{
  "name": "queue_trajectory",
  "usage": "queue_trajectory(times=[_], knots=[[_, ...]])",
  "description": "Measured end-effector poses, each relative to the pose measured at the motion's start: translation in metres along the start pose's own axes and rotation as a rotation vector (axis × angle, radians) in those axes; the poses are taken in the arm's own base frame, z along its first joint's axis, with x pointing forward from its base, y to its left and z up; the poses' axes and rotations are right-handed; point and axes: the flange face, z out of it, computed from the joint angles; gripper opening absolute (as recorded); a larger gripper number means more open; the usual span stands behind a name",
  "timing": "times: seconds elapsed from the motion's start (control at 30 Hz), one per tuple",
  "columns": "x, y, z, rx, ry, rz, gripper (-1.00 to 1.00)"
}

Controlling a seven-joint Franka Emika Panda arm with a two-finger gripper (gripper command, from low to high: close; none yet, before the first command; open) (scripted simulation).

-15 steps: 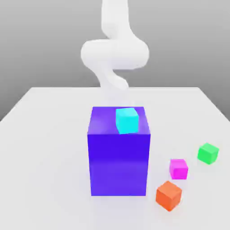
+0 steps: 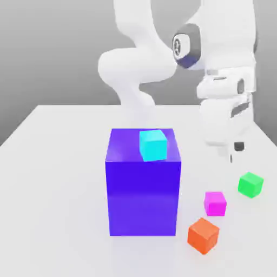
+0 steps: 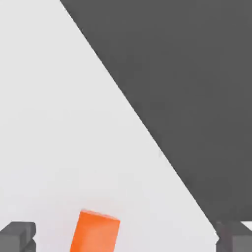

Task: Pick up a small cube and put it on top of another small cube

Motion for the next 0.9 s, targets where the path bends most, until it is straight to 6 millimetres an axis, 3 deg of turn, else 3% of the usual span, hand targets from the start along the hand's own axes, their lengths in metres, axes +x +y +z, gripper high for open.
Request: queue_trajectory(times=[0.1, 0.17, 0.37, 0.4, 0.63, 0.9], knots=[[-0.047, -0.037, 0.056, 0.014, -0.110, -0.233, 0.00], [-0.069, -0.045, 0.083, 0.019, -0.156, -0.317, 0.00], [-0.083, -0.045, 0.138, 0.023, -0.171, -0.338, 0.00], [-0.085, -0.044, 0.145, 0.022, -0.171, -0.338, -1.00], [-0.086, -0.044, 0.146, 0.022, -0.172, -0.339, -1.00], [-0.076, -0.052, 0.086, 0.025, -0.172, -0.382, -1.00]])
